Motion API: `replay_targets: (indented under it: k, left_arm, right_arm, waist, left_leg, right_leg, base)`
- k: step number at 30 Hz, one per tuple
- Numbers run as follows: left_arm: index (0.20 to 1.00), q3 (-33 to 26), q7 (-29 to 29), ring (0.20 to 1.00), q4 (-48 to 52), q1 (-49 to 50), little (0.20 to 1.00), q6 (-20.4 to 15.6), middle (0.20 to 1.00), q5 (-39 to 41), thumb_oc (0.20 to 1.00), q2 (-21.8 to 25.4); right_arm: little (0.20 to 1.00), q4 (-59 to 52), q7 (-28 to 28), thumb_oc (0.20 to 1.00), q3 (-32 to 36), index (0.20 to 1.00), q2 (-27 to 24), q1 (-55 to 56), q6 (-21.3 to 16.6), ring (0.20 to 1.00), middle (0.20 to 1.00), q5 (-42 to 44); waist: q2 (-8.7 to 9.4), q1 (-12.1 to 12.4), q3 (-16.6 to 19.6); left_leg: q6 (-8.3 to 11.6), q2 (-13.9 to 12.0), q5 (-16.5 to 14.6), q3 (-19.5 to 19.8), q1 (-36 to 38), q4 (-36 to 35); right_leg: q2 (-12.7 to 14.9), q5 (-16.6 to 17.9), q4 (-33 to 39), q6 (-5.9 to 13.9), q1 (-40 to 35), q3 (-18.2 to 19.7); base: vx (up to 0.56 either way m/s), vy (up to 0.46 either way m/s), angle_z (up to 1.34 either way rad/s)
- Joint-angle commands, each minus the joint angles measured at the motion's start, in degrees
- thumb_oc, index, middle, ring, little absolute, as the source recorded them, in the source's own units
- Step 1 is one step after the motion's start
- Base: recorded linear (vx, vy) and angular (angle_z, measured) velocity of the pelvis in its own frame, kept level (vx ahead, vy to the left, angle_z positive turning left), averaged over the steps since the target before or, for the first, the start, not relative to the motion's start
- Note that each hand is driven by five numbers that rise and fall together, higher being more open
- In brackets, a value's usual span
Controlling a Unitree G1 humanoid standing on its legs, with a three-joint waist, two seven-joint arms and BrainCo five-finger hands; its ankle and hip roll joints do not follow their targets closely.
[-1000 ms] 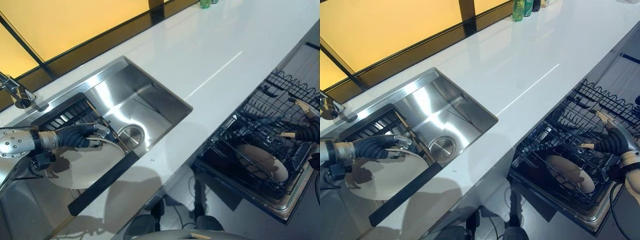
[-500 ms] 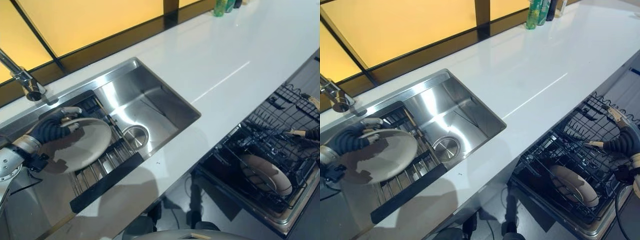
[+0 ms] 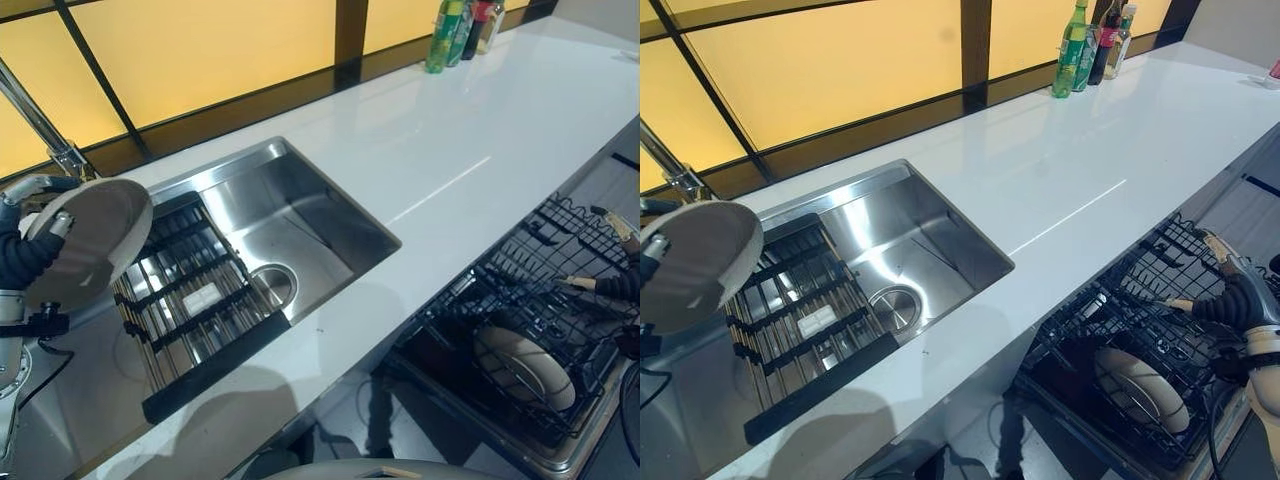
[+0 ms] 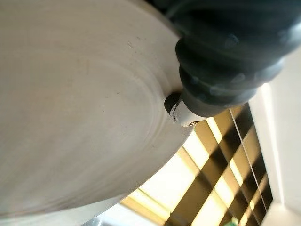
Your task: Pick up plates and place into dishwasher.
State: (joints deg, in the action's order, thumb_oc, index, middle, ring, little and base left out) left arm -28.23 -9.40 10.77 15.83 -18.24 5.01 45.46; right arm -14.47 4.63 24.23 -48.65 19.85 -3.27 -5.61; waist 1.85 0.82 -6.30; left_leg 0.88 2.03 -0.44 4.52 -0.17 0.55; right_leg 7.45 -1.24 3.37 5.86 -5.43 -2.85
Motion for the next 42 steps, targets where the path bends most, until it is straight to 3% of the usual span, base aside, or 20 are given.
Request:
replay_targets:
  k: [1, 7, 15, 23, 28, 32, 37, 42]
  left_arm:
    - [0.2, -0.88, -3.45, 0.2, 0.71, -6.31, 0.2, -5.46, 0.2, -0.43, 0.2, 1.55]
    - [0.2, 6.65, -1.23, 0.2, 3.04, -13.27, 0.2, -8.62, 0.2, 4.13, 0.2, -0.38]
    - [0.2, 23.61, 1.21, 0.2, 4.83, -26.65, 0.2, -11.69, 0.2, 8.62, 0.2, -5.84]
    - [0.2, 35.73, 4.29, 0.2, 5.31, -34.7, 0.2, -12.09, 0.2, 10.13, 0.2, -11.55]
    - [0.2, 38.69, 6.8, 0.2, 6.11, -36.32, 0.2, -12.09, 0.2, 11.02, 0.2, -12.64]
    - [0.2, 38.94, 13.21, 0.2, 9.01, -36.06, 0.2, -13.47, 0.2, 15.37, 0.2, -12.23]
    - [0.2, 40.07, 21.59, 0.2, 12.56, -35.8, 0.2, -12.73, 0.2, 21.06, 0.2, -12.19]
    - [0.2, 41.33, 25.73, 0.2, 13.46, -36.41, 0.2, -10.74, 0.2, 24.0, 0.2, -11.07]
  right_arm:
    - [1.0, -3.24, 5.37, 1.0, 0.47, 1.0, -2.53, -7.55, -4.24, 1.0, 1.0, -0.74]
    - [1.0, -6.39, 7.53, 1.0, -5.15, 1.0, -2.6, -16.55, -8.49, 1.0, 1.0, 1.07]
    - [1.0, -8.58, 3.43, 1.0, -21.34, 1.0, 1.85, -34.1, -12.55, 1.0, 1.0, 10.28]
    - [1.0, -6.7, -1.91, 1.0, -33.52, 1.0, 9.17, -42.18, -11.83, 1.0, 1.0, 12.84]
    - [1.0, -6.06, -2.99, 1.0, -36.14, 1.0, 11.09, -43.67, -10.87, 1.0, 1.0, 13.43]
    - [1.0, -6.04, -4.56, 1.0, -36.41, 1.0, 11.25, -42.9, -10.46, 1.0, 1.0, 15.5]
    - [1.0, -5.71, -4.33, 1.0, -36.79, 1.0, 12.24, -42.45, -9.73, 1.0, 1.0, 17.24]
    - [1.0, -4.39, -4.12, 1.0, -37.19, 1.0, 11.94, -42.8, -9.57, 1.0, 1.0, 17.6]
  waist:
    - [-0.73, 0.91, 2.62]
    - [-0.79, 1.13, 3.25]
    - [-0.69, 1.58, 4.6]
    - [-0.85, 1.95, 5.86]
    - [-0.91, 2.16, 6.09]
    - [-0.79, 2.64, 6.32]
    - [-0.75, 2.99, 6.26]
    - [-0.73, 3.05, 6.08]
  left_leg:
    - [-0.41, -0.27, -2.11, -0.46, 1.95, -2.07]
    - [-0.42, -0.19, -2.21, -0.35, 2.16, -1.91]
    - [-0.84, 0.36, -2.25, 0.55, 2.85, -1.95]
    - [-1.35, 1.12, -1.75, 2.58, 3.3, -2.91]
    - [-1.59, 1.44, -1.51, 3.26, 3.25, -3.21]
    - [-1.78, 1.69, -1.42, 3.29, 2.74, -3.1]
    - [-2.02, 1.99, -1.54, 3.21, 2.49, -2.82]
    - [-2.42, 2.39, -1.92, 3.25, 2.66, -2.53]
  right_leg:
    - [-1.56, -3.06, -8.14, 1.2, 4.97, 0.14]
    - [-1.79, -3.01, -8.17, 1.07, 4.65, 0.08]
    - [-2.18, -3.04, -8.32, 0.68, 3.82, 0.01]
    - [-2.53, -3.42, -9.13, 0.55, 3.57, 0.01]
    - [-2.54, -3.53, -9.54, 0.55, 3.68, -0.1]
    - [-2.31, -3.42, -9.56, 0.61, 3.84, -0.59]
    - [-1.92, -2.87, -10.08, 0.83, 4.12, -1.28]
    - [-1.54, -2.76, -10.65, 0.98, 4.27, -1.57]
  base:
    - [-0.05, -0.017, 0.0]
    - [-0.05, -0.017, 0.0]
    - [-0.05, -0.008, 0.01]
    - [-0.02, 0.002, 0.01]
    - [0.0, 0.0, 0.0]
    - [-0.01, -0.002, 0.06]
    - [-0.01, 0.001, 0.07]
    - [0.01, 0.006, 0.03]
